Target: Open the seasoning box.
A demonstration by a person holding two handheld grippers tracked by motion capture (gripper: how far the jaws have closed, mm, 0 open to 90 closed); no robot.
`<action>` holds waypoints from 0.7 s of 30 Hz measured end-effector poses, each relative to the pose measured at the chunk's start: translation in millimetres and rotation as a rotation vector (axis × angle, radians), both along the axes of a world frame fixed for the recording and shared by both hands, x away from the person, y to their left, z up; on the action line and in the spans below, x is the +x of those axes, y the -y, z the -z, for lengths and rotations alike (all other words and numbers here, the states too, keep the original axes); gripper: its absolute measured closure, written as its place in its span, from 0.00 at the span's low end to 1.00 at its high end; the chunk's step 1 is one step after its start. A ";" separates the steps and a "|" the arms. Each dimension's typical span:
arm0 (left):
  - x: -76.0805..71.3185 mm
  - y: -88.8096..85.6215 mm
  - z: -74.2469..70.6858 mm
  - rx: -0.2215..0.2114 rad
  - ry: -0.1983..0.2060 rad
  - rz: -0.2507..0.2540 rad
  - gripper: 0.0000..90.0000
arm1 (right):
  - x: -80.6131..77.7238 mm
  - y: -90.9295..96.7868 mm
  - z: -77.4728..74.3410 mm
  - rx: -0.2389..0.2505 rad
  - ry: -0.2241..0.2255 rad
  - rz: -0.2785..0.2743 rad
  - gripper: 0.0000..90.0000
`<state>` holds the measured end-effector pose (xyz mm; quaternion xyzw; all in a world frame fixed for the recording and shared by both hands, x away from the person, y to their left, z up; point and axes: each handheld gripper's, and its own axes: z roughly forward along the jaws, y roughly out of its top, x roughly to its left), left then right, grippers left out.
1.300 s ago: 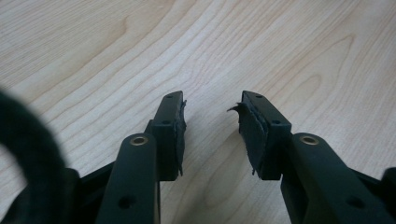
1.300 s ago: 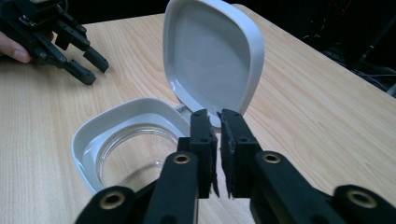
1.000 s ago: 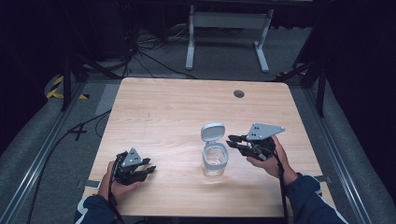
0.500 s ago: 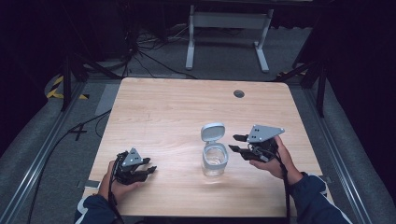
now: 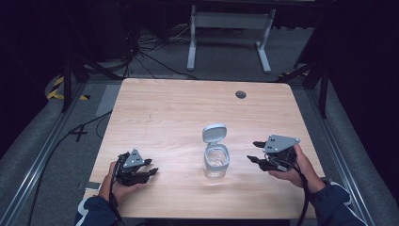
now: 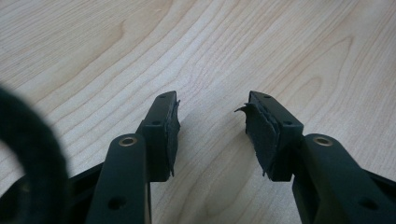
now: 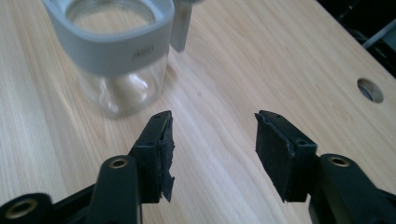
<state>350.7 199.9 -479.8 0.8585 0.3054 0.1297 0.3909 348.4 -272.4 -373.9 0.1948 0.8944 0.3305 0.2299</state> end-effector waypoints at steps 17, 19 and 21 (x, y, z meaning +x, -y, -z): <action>0.6 0.2 -0.1 0.003 0.000 0.004 0.59 | -24.8 96.3 60.5 -0.002 -0.050 0.117 0.39; 0.8 0.1 0.0 0.002 -0.001 0.006 0.58 | -29.0 114.3 73.4 0.033 -0.081 0.168 0.36; 0.8 0.5 0.2 -0.002 -0.004 0.010 0.57 | -31.5 120.9 78.3 0.073 -0.103 0.191 0.35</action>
